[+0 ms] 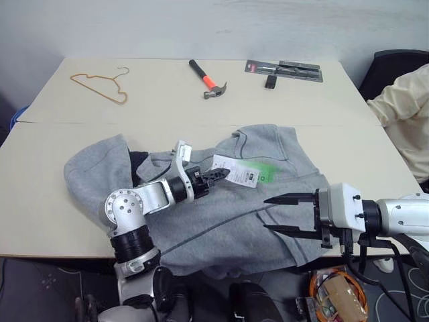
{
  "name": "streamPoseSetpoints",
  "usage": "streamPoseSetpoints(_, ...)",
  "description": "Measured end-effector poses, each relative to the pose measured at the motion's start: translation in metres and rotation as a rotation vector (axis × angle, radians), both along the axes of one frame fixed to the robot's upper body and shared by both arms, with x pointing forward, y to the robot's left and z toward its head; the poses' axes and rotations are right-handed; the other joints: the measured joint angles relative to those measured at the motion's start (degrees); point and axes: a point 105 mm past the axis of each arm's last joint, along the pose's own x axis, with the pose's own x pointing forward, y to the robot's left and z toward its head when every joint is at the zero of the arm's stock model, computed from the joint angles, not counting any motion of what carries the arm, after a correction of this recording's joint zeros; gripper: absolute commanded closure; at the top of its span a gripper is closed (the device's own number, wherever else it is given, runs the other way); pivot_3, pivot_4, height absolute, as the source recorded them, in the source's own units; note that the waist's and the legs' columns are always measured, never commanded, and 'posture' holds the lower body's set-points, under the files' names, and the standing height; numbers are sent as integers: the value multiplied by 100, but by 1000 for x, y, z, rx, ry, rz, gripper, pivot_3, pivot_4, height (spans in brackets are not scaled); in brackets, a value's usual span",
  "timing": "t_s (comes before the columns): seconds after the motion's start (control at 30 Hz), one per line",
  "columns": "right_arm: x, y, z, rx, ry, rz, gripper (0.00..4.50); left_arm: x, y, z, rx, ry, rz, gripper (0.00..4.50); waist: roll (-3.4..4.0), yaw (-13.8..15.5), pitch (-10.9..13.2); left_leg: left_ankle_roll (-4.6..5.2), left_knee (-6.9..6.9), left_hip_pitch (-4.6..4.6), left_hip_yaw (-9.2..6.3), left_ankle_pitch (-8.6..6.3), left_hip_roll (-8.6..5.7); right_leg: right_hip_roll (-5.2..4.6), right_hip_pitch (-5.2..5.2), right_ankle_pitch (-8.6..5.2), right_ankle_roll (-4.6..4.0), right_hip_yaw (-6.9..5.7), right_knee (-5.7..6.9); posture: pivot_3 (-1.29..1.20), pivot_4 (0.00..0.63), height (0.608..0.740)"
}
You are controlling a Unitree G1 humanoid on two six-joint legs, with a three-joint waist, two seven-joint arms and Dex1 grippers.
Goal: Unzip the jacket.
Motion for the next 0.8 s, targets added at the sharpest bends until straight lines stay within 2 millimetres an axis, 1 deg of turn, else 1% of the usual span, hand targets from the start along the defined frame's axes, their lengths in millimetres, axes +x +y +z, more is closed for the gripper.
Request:
streamPoseSetpoints(0.03,1,0,0,0,-4,-6,2262,2,5,-3,15,20,30,4093,0,-6,0,-2,-2,2,0,1,-1,0,0,0,0,1,1,0,150,740)
streamPoseSetpoints(0.07,2,-1,0,1,-9,-14,2262,5,15,-8,43,48,92,3919,0,-9,0,-5,-5,4,2,2,0,1,0,0,0,2,1,0,150,740)
streamPoseSetpoints(0.13,2,0,1,6,-12,-18,2262,8,25,-14,77,81,158,3316,0,5,0,-6,-5,3,1,3,0,0,0,0,0,0,1,0,150,740)
streamPoseSetpoints(0.2,3,0,1,8,-14,-21,2262,8,28,-14,105,83,184,2634,0,9,0,-6,-4,2,1,3,-2,-3,1,0,0,1,0,0,150,740)
streamPoseSetpoints(0.33,5,-1,-1,1,-30,-36,2262,6,30,-7,120,51,201,1310,-1,13,0,-9,-4,4,1,2,-1,-2,3,0,0,0,0,0,150,740)
streamPoseSetpoints(0.43,9,-2,-4,-1,-43,-47,2262,-2,30,-9,132,31,166,564,-1,1,0,-13,-7,7,1,4,0,-1,2,0,0,1,0,0,150,740)
streamPoseSetpoints(0.47,11,-2,-6,-3,-53,-53,2262,-7,35,-9,155,7,134,564,-1,-24,0,-20,-10,9,3,6,5,4,1,0,-1,3,1,0,150,740)
streamPoseSetpoints(0.53,14,-2,-13,-10,-55,-64,2262,-18,52,-5,200,-50,87,564,0,-67,0,-30,-16,17,3,8,8,7,0,-4,-8,5,10,0,150,740)
streamPoseSetpoints(0.67,22,0,-23,-22,-71,-67,2262,-55,83,-6,342,-83,-86,564,-1,-156,0,-38,-24,23,2,9,11,6,-1,-12,-22,3,16,0,150,740)
streamPoseSetpoints(0.73,28,1,-28,-34,-84,-73,2262,-70,92,2,404,-113,-166,564,1,-150,1,-38,-22,24,1,8,9,3,0,-13,-24,1,15,0,150,740)
streamPoseSetpoints(0.8,34,3,-29,-38,-103,-74,2262,-81,93,8,453,-148,-239,564,2,-125,1,-37,-22,26,-3,8,5,0,7,-14,-26,-4,8,0,150,740)
